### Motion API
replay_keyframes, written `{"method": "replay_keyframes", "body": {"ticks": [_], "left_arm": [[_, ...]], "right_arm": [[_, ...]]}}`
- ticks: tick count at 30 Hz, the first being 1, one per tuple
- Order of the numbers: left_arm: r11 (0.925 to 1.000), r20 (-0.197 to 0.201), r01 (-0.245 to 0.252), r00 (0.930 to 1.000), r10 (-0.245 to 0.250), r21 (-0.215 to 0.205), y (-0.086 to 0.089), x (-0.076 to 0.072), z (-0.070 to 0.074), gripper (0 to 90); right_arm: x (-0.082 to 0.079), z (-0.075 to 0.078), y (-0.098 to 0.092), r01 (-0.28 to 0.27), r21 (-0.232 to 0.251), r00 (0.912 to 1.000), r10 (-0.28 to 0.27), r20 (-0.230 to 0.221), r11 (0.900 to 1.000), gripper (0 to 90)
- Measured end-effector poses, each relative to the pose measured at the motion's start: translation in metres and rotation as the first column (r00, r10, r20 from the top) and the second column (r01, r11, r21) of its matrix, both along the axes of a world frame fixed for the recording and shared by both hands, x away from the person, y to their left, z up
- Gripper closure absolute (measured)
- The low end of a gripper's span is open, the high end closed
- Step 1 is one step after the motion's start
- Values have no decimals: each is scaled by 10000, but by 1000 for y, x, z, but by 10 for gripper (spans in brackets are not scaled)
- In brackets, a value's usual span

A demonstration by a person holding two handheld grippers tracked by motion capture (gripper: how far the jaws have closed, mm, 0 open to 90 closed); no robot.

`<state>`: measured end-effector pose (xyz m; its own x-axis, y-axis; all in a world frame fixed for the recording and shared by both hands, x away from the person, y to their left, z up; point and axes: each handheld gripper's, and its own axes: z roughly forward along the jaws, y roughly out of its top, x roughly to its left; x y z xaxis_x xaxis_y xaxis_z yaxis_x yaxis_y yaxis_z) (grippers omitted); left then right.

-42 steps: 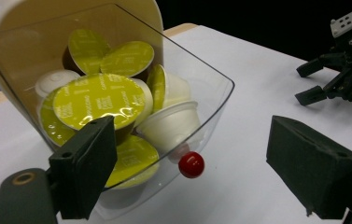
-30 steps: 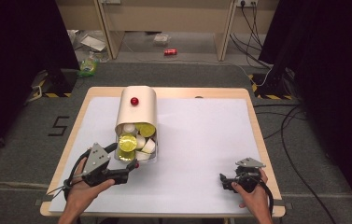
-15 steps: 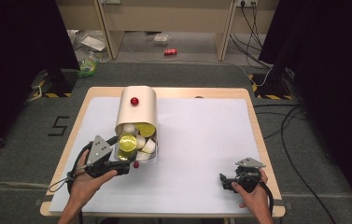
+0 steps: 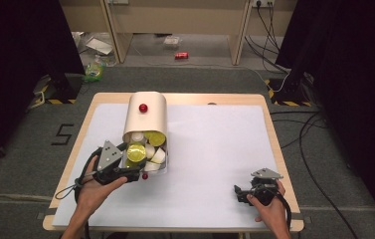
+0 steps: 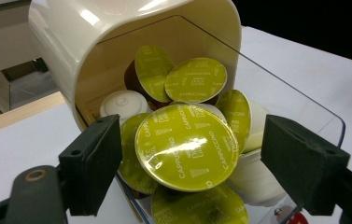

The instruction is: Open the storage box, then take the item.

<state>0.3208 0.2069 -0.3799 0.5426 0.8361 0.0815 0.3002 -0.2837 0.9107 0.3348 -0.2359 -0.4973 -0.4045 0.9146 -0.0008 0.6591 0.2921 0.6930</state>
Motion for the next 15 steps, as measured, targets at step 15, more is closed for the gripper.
{"method": "replay_keyframes", "body": {"ticks": [15], "left_arm": [[9993, -163, 84, 9998, -78, 352, -8, 9, -3, 216]], "right_arm": [[0, 0, 0, 0, 1, 10000, 0, 1, 10000, 3]]}}
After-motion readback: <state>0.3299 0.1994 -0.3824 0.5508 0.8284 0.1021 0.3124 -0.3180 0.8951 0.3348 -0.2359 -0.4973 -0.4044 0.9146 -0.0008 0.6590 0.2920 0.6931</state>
